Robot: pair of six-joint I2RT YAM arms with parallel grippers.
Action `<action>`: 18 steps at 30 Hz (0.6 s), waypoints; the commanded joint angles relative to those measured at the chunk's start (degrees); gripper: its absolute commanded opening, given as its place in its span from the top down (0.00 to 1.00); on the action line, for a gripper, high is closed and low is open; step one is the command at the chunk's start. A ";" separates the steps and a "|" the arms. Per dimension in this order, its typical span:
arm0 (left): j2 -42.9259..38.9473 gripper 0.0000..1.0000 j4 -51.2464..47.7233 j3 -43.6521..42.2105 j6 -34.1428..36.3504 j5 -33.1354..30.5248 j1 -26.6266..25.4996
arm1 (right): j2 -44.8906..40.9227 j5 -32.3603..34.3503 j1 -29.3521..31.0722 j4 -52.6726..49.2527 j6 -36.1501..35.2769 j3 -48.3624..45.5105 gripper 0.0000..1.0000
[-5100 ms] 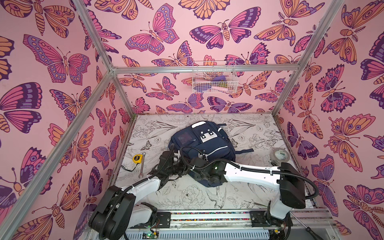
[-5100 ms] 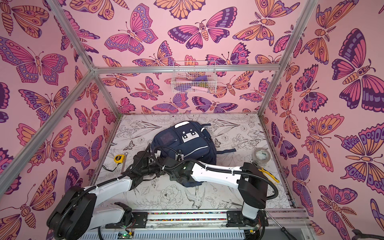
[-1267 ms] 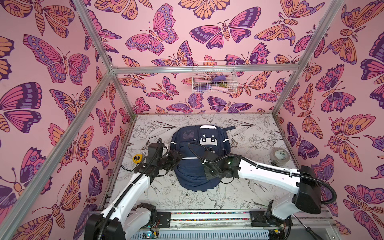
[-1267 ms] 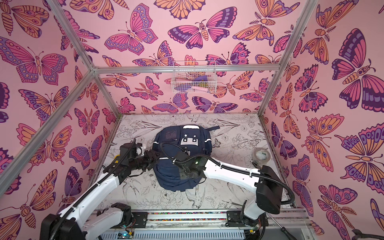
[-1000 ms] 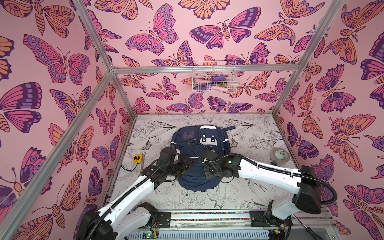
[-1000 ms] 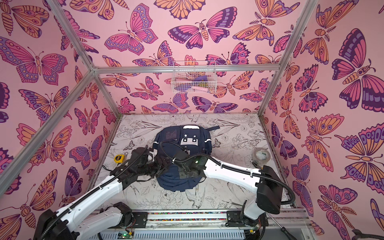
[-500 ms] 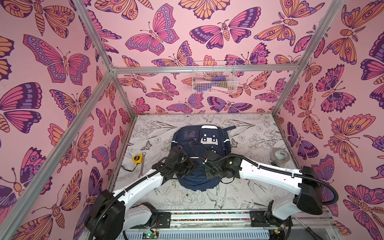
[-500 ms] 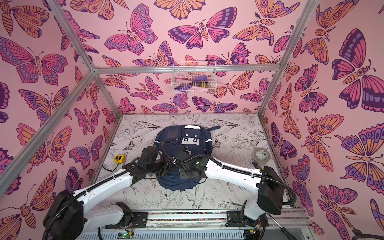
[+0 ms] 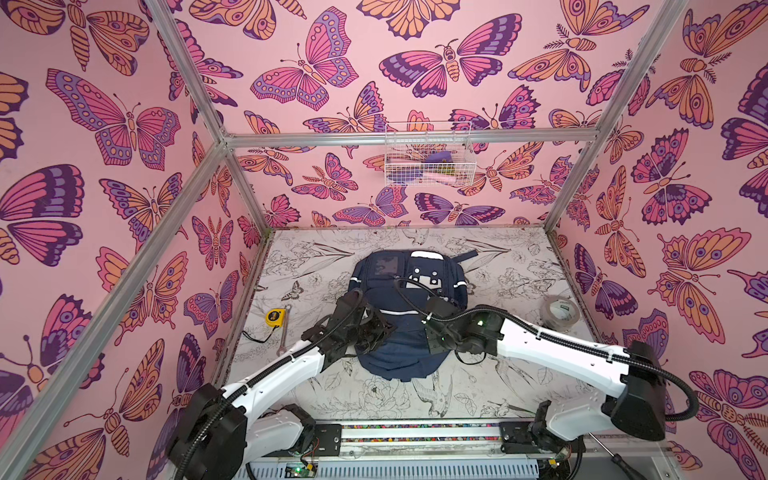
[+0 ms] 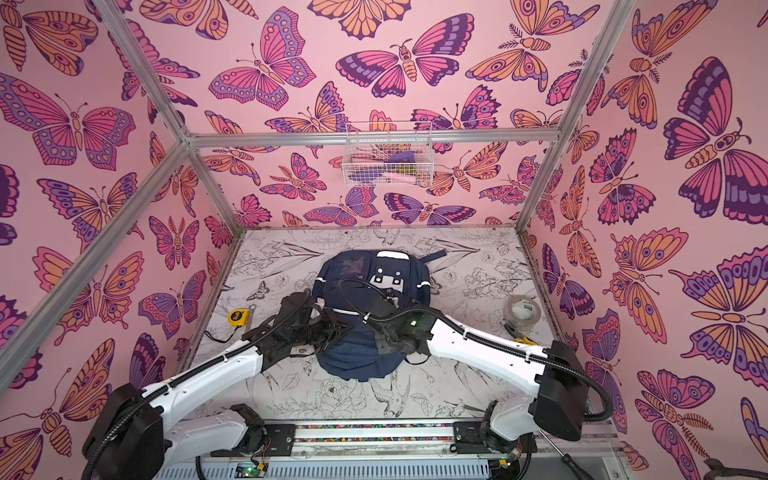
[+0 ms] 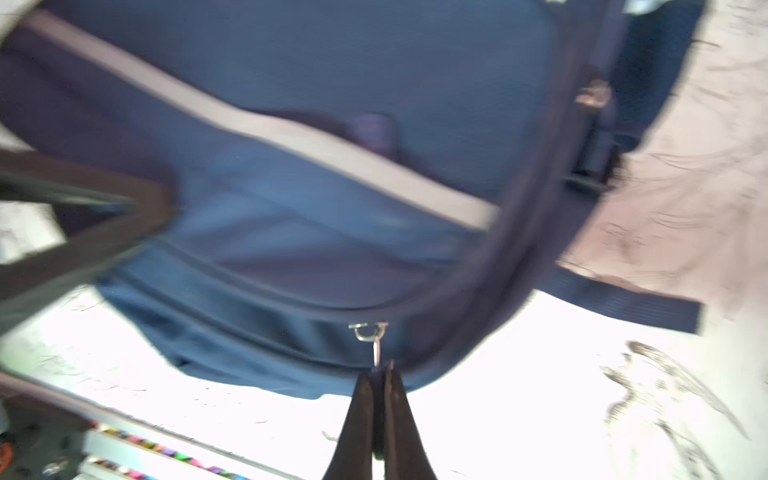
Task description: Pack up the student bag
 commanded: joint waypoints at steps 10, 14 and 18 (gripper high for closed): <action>0.26 1.00 -5.23 -1.00 9.54 1.38 1.07 | -4.01 2.78 -14.07 -2.51 -11.23 -2.98 1.00; 0.34 1.00 -5.20 -1.25 11.52 3.24 1.06 | -1.85 3.65 -16.55 0.57 -13.34 -1.93 1.00; 0.52 1.00 -5.06 -1.82 13.50 4.77 1.03 | -0.25 5.37 -18.03 1.86 -13.65 -0.78 1.00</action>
